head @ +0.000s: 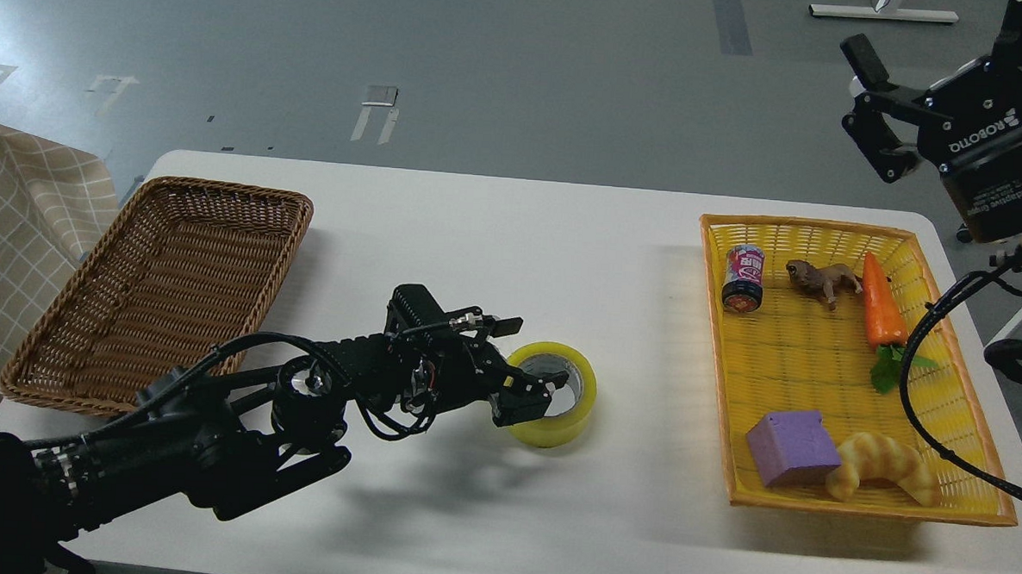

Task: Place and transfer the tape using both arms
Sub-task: 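Close the left gripper on the tape roll's rim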

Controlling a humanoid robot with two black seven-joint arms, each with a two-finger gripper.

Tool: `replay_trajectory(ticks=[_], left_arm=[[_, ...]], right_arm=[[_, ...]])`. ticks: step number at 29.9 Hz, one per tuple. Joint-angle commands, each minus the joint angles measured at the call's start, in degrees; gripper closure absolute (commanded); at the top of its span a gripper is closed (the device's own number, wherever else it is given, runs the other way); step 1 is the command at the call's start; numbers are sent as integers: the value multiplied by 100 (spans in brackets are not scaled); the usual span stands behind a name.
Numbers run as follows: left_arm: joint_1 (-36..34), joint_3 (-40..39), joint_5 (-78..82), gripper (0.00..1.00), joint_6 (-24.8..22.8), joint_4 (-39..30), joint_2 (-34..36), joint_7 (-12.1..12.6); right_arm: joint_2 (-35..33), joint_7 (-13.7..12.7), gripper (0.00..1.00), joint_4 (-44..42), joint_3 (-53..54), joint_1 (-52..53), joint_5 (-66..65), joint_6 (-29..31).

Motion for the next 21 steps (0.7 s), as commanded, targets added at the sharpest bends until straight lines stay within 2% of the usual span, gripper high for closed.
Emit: replay_trajectory(ticks=[1,21], left_arm=[[-54,12,0,2,61,162,11,-24],[25,30,0,3,360,277,11,-262]], right_arm=[[1,0,0,11,8,-47,0,-5],[1,0,0,11,122,-231,0,-5]])
